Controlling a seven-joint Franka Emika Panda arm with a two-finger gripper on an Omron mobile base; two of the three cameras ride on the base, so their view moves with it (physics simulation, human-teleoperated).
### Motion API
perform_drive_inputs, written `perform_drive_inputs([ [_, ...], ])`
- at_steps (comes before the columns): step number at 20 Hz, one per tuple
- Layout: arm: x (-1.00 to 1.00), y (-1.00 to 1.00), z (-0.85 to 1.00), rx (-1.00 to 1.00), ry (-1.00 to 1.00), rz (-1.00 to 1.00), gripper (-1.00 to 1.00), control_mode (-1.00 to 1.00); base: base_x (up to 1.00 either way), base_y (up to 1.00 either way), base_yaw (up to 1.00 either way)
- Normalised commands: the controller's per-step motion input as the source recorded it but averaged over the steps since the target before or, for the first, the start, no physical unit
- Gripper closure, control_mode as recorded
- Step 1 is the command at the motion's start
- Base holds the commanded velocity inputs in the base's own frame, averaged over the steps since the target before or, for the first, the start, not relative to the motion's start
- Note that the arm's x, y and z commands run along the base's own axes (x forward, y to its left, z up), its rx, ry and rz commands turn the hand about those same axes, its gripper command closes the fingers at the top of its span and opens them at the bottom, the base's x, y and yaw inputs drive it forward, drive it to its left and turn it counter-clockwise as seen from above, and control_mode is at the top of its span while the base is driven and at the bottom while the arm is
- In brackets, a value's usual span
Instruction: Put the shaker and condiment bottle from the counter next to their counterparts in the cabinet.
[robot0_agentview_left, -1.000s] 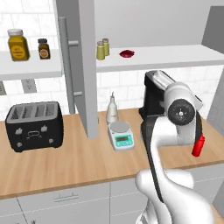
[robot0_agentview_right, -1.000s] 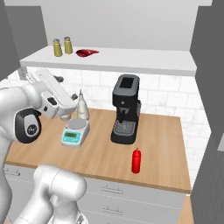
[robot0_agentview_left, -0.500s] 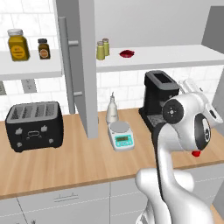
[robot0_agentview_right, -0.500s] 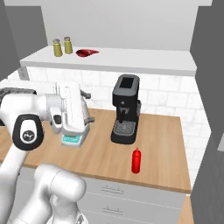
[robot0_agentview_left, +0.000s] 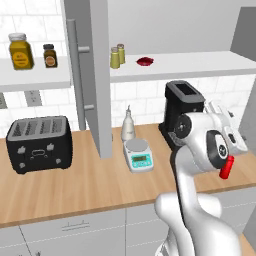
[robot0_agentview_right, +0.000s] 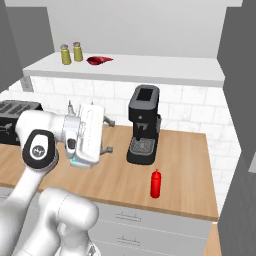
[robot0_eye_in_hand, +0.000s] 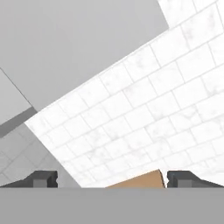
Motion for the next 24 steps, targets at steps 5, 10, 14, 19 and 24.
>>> perform_drive_inputs([
  [5,0.0,-0.46,-0.88,-0.03,-0.1,0.0,-1.0,-1.0,0.0,0.0,0.0],
  [10,-0.04,-0.02,-0.73,-0.09,0.0,-0.07,-1.0,-1.0,0.0,0.0,0.0],
  [14,0.0,-0.13,-0.71,-0.06,0.0,-0.19,-1.0,-1.0,0.0,0.0,0.0],
  [19,0.0,-0.26,-0.82,-0.05,0.0,-0.14,-1.0,-1.0,0.0,0.0,0.0],
  [24,0.0,0.0,-0.46,-0.07,0.09,-0.03,-1.0,-1.0,0.0,0.0,0.0],
])
